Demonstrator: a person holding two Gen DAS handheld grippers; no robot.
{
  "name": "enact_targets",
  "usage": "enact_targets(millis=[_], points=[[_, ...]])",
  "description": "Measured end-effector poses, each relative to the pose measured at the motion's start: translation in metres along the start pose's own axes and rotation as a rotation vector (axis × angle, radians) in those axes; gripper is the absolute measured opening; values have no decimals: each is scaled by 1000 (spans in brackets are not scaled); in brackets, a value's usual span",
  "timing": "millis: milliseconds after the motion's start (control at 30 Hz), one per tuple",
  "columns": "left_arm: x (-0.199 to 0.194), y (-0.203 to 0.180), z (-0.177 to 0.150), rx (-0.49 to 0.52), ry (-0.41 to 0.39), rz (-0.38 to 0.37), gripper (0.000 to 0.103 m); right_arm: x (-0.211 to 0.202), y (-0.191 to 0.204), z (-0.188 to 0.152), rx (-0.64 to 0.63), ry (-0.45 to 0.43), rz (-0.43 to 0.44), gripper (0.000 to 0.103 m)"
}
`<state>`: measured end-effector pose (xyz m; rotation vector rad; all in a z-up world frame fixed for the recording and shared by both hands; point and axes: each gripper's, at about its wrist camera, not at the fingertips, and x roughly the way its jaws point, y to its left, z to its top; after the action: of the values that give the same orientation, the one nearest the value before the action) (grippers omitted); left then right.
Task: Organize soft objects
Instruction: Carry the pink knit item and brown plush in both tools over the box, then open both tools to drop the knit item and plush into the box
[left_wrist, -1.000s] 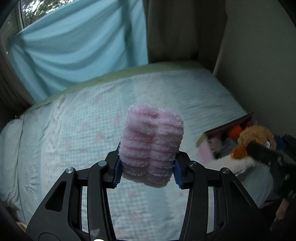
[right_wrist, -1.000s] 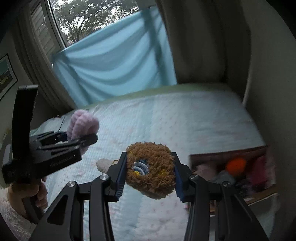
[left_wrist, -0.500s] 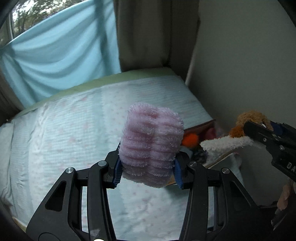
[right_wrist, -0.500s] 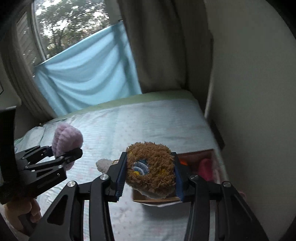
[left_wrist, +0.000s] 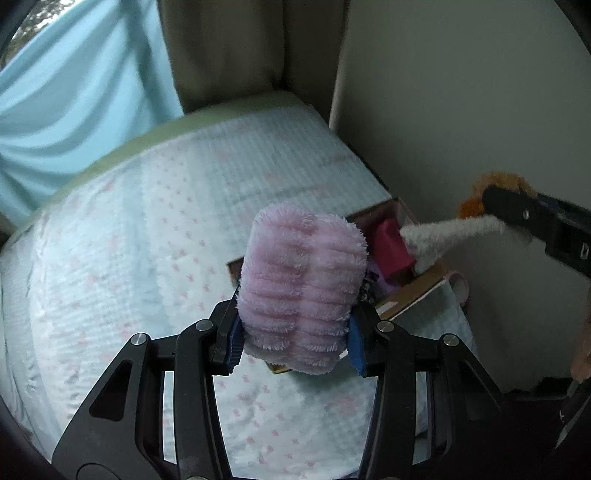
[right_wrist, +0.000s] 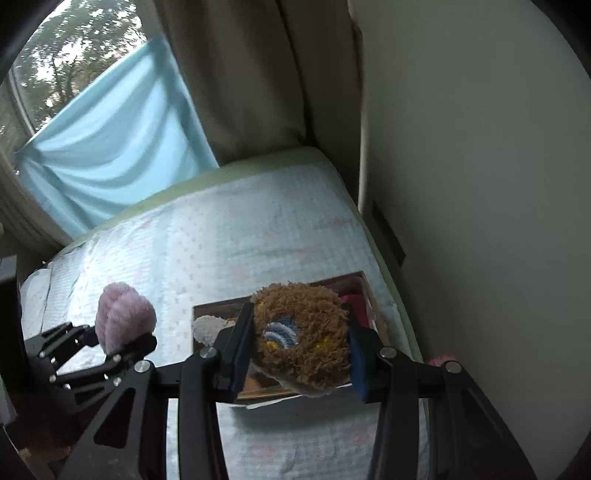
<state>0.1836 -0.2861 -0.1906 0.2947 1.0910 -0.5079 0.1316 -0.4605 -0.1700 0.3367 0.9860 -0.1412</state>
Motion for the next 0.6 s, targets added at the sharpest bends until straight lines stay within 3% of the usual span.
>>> enact_targets(millis=[600], points=[[153, 5, -2, -26, 274, -49, 41, 149, -39, -4, 111, 290, -2, 41]])
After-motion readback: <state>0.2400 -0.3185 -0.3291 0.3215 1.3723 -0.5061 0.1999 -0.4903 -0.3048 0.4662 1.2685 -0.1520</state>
